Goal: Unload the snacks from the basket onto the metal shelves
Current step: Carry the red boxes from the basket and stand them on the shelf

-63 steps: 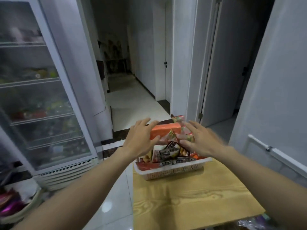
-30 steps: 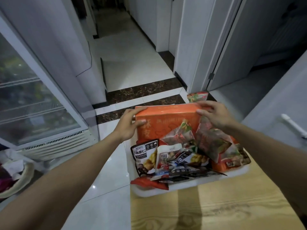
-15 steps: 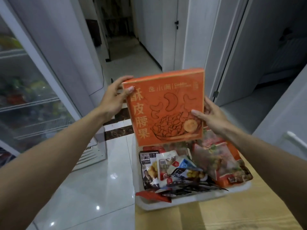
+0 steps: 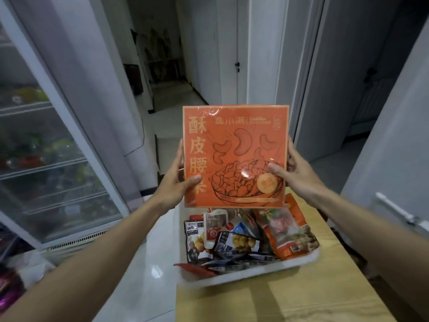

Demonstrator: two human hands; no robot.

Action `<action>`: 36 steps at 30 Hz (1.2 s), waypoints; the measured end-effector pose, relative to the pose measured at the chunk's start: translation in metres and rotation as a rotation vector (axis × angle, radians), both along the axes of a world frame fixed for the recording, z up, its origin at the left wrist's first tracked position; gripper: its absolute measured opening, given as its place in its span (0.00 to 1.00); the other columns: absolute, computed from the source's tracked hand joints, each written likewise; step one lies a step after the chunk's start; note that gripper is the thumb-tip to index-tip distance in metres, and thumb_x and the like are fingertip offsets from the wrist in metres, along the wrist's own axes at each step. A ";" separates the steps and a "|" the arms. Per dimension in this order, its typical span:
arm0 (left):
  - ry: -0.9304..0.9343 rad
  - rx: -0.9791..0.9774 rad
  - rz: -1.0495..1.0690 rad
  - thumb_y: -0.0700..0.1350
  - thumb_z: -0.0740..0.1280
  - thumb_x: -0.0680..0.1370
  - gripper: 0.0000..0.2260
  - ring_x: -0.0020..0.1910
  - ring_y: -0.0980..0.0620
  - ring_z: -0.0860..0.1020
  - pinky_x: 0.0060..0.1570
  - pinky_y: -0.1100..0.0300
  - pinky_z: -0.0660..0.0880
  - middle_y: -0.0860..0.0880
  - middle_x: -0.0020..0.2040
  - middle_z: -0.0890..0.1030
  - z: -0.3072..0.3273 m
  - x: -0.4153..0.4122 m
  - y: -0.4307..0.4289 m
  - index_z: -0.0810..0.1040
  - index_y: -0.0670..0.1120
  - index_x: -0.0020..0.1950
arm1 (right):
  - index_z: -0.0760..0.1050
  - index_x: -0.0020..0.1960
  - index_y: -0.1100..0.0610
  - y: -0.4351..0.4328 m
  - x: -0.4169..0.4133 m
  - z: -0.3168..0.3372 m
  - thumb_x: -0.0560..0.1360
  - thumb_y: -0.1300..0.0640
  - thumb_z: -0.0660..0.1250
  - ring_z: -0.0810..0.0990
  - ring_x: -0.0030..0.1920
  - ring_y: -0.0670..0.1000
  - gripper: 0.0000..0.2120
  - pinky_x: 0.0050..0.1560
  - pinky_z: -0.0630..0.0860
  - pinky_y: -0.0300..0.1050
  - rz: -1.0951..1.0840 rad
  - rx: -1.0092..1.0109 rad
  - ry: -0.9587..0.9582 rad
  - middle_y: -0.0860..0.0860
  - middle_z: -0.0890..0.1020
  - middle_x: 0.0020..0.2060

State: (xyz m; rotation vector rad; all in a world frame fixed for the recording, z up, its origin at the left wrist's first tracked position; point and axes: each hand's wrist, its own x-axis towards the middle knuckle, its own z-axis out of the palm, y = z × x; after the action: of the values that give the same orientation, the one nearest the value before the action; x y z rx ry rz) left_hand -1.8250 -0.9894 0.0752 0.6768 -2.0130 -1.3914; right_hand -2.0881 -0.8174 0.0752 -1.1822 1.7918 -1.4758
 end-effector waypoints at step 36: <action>0.183 -0.281 -0.711 0.42 0.67 0.78 0.38 0.55 0.66 0.77 0.47 0.64 0.79 0.64 0.63 0.69 0.093 0.048 0.400 0.50 0.75 0.72 | 0.47 0.74 0.30 0.533 0.234 0.104 0.69 0.53 0.75 0.65 0.72 0.40 0.48 0.74 0.64 0.47 -0.560 -0.024 0.455 0.31 0.60 0.70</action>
State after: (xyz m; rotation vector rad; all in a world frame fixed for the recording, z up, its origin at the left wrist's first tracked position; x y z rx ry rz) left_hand -1.7773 -0.5891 0.1682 -0.3204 -2.3340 -1.4166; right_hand -1.8540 -0.2842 0.1792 -1.1465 2.5810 -1.6093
